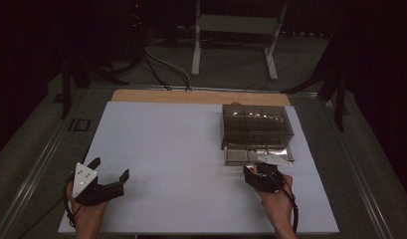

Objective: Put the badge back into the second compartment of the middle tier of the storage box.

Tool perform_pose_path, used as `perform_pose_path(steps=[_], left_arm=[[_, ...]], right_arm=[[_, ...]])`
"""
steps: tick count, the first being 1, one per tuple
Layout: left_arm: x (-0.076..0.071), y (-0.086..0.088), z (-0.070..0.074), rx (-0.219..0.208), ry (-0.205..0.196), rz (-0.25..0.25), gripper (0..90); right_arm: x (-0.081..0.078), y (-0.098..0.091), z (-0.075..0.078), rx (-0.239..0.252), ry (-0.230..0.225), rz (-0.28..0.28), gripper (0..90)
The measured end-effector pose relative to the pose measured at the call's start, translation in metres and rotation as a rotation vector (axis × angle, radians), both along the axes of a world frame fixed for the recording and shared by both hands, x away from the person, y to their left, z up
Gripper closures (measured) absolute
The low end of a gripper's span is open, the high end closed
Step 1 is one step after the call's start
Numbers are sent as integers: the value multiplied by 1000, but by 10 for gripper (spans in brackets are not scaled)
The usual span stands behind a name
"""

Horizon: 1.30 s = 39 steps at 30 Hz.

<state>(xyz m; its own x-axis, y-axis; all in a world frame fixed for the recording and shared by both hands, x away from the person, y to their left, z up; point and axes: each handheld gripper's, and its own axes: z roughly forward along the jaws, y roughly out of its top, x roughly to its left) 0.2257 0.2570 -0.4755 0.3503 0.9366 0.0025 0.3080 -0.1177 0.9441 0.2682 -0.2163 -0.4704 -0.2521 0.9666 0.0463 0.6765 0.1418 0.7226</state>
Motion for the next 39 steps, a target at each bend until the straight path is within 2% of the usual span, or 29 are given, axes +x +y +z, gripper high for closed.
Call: perform_pose_path(steps=[39], left_arm=[[0, 0, 0, 0, -1, 1, 9]], right_arm=[[6, -1, 16, 0, -31, 3, 475]])
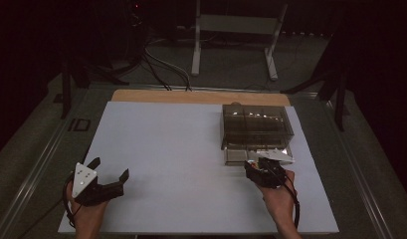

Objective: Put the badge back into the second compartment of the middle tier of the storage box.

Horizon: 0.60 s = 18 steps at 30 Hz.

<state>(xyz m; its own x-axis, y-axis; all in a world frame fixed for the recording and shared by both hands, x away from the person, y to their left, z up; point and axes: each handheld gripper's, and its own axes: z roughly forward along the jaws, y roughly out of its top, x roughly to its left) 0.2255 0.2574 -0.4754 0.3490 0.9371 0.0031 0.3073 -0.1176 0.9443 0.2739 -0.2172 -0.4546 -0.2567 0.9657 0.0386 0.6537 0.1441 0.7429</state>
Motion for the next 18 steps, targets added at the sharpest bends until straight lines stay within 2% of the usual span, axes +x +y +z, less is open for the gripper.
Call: perform_pose_path(steps=[18], left_arm=[[0, 0, 0, 0, 1, -1, 9]], right_arm=[[6, -2, 7, -3, -15, -6, 475]])
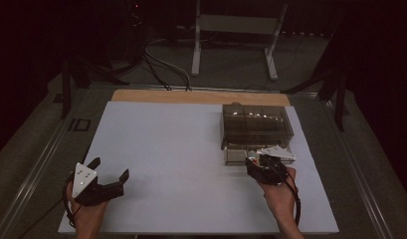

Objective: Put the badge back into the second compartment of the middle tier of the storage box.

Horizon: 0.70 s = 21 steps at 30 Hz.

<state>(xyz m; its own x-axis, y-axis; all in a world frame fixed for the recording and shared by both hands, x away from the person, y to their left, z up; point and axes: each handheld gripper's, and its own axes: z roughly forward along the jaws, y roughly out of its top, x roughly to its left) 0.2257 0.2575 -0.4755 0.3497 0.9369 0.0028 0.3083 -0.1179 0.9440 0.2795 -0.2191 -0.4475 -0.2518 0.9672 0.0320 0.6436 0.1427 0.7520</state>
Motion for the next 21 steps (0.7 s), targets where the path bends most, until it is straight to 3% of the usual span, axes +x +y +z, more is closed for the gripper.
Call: perform_pose_path(steps=[21], left_arm=[[0, 0, 0, 0, -1, 0, 10]], right_arm=[[8, -2, 8, -5, -13, -8, 475]])
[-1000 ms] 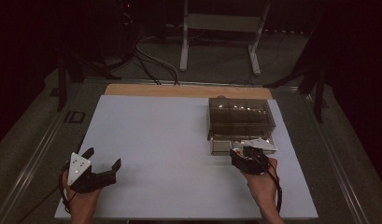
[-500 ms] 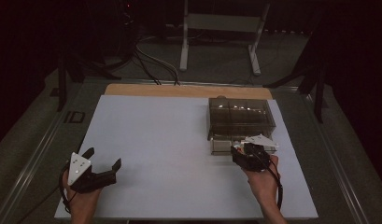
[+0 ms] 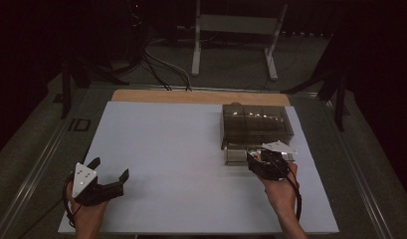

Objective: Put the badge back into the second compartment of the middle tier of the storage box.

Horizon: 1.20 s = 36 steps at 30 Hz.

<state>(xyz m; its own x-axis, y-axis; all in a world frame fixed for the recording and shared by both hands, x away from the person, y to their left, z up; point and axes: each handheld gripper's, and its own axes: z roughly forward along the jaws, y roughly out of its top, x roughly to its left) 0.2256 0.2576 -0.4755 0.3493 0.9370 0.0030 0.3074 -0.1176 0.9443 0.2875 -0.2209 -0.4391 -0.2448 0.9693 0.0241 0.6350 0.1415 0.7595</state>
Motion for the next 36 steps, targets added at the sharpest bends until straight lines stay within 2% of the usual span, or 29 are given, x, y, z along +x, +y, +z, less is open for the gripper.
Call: perform_pose_path(steps=[11, 36], left_arm=[[0, 0, 0, -1, -1, 1, 10], [0, 0, 0, 2, 1, 0, 10]], right_arm=[[5, -2, 2, -8, 0, -5, 475], [13, -3, 5, 16, 1, -20, 475]])
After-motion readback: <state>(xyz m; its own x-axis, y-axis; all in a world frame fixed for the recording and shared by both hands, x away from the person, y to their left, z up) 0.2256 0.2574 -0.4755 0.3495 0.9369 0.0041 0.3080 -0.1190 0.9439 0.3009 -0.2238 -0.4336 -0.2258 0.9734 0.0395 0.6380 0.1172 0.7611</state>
